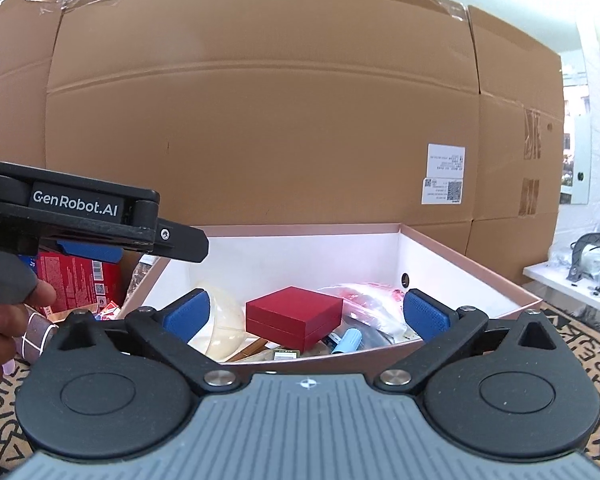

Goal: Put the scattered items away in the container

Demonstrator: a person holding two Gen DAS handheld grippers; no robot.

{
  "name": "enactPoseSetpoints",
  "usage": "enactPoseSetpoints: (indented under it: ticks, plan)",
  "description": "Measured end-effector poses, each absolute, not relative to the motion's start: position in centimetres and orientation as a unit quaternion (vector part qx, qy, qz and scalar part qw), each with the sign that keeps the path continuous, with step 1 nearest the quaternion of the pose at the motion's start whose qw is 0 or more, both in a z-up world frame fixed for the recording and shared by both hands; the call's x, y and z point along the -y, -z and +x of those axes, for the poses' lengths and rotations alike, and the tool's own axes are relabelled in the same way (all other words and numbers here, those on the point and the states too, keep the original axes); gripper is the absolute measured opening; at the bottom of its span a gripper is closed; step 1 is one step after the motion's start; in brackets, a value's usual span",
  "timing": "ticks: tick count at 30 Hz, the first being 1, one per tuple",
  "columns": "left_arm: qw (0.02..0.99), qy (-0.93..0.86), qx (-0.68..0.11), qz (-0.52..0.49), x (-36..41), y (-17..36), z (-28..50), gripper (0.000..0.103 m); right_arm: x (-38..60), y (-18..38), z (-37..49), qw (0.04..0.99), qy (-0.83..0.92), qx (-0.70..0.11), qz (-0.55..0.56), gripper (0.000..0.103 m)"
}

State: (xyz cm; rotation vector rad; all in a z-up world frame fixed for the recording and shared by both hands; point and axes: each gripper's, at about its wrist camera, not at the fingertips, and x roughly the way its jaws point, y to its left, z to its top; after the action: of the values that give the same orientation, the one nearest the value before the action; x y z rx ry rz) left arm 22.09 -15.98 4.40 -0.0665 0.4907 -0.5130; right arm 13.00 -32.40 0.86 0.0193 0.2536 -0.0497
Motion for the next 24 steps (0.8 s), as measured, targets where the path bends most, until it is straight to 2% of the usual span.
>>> enactPoseSetpoints:
  ticks: [24]
  plan:
    - [0.929,0.239,-0.281,0.001,13.9,-2.9,11.4,0.103,30.0,-1.9,3.2,0.981,0.103,-0.163,-0.036,0.103]
